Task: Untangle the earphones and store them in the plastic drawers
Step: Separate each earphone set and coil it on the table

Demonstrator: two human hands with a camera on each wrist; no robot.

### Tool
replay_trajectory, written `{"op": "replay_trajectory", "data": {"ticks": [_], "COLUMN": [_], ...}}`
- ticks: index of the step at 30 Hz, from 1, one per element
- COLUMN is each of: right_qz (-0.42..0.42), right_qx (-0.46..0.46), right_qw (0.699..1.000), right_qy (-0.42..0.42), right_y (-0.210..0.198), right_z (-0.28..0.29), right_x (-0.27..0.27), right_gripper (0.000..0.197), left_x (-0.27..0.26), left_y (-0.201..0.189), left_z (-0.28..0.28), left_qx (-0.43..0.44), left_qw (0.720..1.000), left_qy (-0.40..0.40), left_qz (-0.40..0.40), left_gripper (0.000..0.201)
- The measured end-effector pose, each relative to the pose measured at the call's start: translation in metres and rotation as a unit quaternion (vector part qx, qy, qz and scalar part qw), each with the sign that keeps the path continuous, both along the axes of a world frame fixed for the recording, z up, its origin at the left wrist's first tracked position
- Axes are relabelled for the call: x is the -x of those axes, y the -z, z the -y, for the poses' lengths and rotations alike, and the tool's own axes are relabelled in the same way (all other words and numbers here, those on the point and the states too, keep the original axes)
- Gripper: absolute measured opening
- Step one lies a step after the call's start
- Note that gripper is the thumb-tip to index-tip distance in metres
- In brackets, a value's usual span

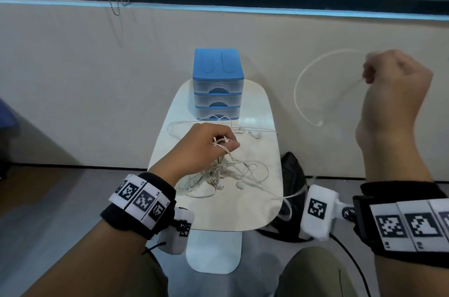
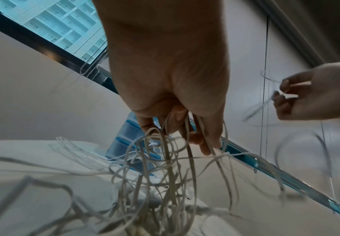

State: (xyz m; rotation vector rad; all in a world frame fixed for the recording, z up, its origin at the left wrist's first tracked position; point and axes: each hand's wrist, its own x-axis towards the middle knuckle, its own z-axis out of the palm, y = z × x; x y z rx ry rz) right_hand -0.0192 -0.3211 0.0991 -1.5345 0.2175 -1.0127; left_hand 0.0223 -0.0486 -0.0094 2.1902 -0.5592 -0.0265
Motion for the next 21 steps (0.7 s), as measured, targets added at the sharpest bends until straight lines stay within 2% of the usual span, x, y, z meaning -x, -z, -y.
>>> {"op": "replay_trajectory", "data": {"ticks": [2, 4, 5, 7, 8, 9, 10, 11, 13, 14, 15, 17, 21], "right_qz": [-0.096, -0.222, -0.287, -0.425, -0.474, -0.495, -0.486, -0.454, -0.352, -0.32, -0.305, -0.306, -0.297], "right_qx": [0.074, 0.155, 0.19, 0.261, 0.291, 0.309, 0.322, 0.322, 0.276, 0.265, 0.282, 0.318, 0.289], "right_qw": [0.992, 0.962, 0.938, 0.866, 0.831, 0.811, 0.809, 0.822, 0.857, 0.85, 0.836, 0.816, 0.834], "right_qy": [0.041, 0.047, 0.039, 0.005, -0.016, -0.042, -0.073, -0.119, -0.257, -0.322, -0.36, -0.374, -0.364], "right_y": [0.019, 0.043, 0.053, 0.068, 0.071, 0.072, 0.071, 0.069, 0.061, 0.056, 0.055, 0.057, 0.059], "right_z": [0.008, 0.016, 0.018, 0.015, 0.013, 0.009, 0.002, -0.006, -0.03, -0.044, -0.056, -0.07, -0.075], "right_x": [-0.006, -0.012, -0.013, -0.013, -0.012, -0.01, -0.007, -0.003, 0.004, 0.006, 0.006, 0.001, -0.006], "right_gripper": [0.027, 0.037, 0.037, 0.033, 0.032, 0.033, 0.037, 0.04, 0.026, 0.016, 0.018, 0.019, 0.011], "left_x": [0.001, 0.003, 0.005, 0.006, 0.006, 0.006, 0.006, 0.006, 0.005, 0.004, 0.003, 0.002, 0.001], "left_y": [-0.007, -0.015, -0.018, -0.023, -0.025, -0.026, -0.028, -0.03, -0.034, -0.036, -0.038, -0.041, -0.042], "left_z": [0.0, 0.0, 0.0, 0.0, 0.001, 0.002, 0.004, 0.006, 0.011, 0.013, 0.014, 0.015, 0.004], "left_qx": [0.027, 0.042, 0.045, 0.056, 0.061, 0.06, 0.056, 0.051, 0.042, 0.037, 0.034, 0.036, 0.027], "left_qw": [0.999, 0.998, 0.998, 0.997, 0.996, 0.996, 0.996, 0.996, 0.996, 0.996, 0.996, 0.996, 0.993], "left_qy": [-0.014, -0.017, -0.018, -0.025, -0.029, -0.031, -0.031, -0.031, -0.032, -0.031, -0.03, -0.026, 0.019], "left_qz": [-0.024, -0.041, -0.045, -0.051, -0.056, -0.061, -0.065, -0.07, -0.077, -0.077, -0.078, -0.082, -0.111], "left_gripper": [0.015, 0.019, 0.021, 0.02, 0.018, 0.016, 0.015, 0.015, 0.014, 0.013, 0.011, 0.005, 0.022]}}
